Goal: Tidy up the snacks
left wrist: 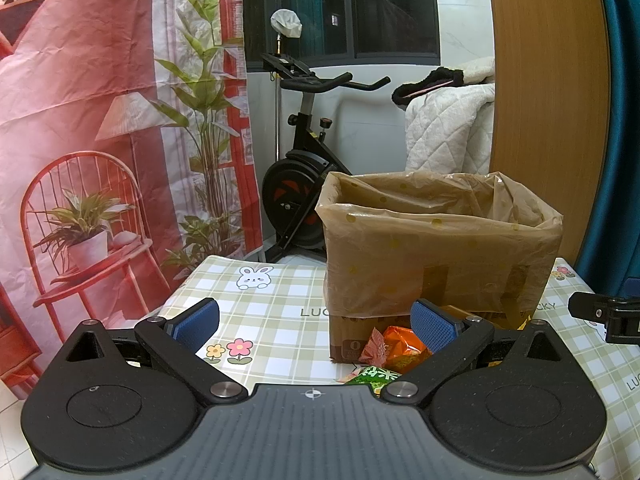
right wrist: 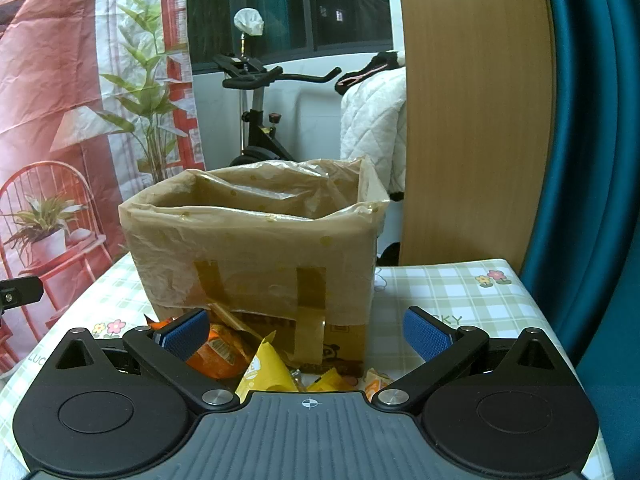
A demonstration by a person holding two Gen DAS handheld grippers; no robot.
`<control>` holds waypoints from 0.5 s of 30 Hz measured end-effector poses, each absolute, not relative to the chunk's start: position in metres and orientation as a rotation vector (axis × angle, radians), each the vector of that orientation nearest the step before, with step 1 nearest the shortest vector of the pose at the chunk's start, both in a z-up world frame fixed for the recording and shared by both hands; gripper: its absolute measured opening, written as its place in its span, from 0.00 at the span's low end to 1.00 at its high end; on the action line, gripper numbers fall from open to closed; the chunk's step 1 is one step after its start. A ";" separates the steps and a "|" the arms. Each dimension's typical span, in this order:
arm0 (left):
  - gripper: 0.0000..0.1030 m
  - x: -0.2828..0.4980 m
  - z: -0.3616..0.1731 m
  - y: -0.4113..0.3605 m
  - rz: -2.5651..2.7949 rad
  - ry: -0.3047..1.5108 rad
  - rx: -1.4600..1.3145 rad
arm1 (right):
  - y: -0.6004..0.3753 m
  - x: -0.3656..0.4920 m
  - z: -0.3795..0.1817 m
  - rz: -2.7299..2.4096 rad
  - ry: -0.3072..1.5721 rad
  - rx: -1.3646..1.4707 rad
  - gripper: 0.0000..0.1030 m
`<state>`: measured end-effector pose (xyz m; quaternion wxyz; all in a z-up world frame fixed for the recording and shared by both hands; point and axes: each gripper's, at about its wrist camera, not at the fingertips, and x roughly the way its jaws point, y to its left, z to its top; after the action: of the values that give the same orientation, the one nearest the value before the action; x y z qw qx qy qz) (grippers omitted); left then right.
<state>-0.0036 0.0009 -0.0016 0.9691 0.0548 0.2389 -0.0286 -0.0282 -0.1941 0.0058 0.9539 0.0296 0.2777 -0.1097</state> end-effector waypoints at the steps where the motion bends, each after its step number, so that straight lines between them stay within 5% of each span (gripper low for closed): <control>1: 1.00 -0.004 -0.002 0.001 -0.058 0.482 0.111 | -0.195 -0.028 0.006 -0.223 0.564 0.061 1.00; 15: 1.00 -0.008 -0.008 0.008 -0.060 0.492 0.118 | -0.192 -0.029 -0.008 -0.211 0.567 0.084 1.00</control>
<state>-0.0081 0.0083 -0.0080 0.9677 0.0582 0.2435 -0.0298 -0.0291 -0.1921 -0.0085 0.9537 0.0415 0.2793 -0.1038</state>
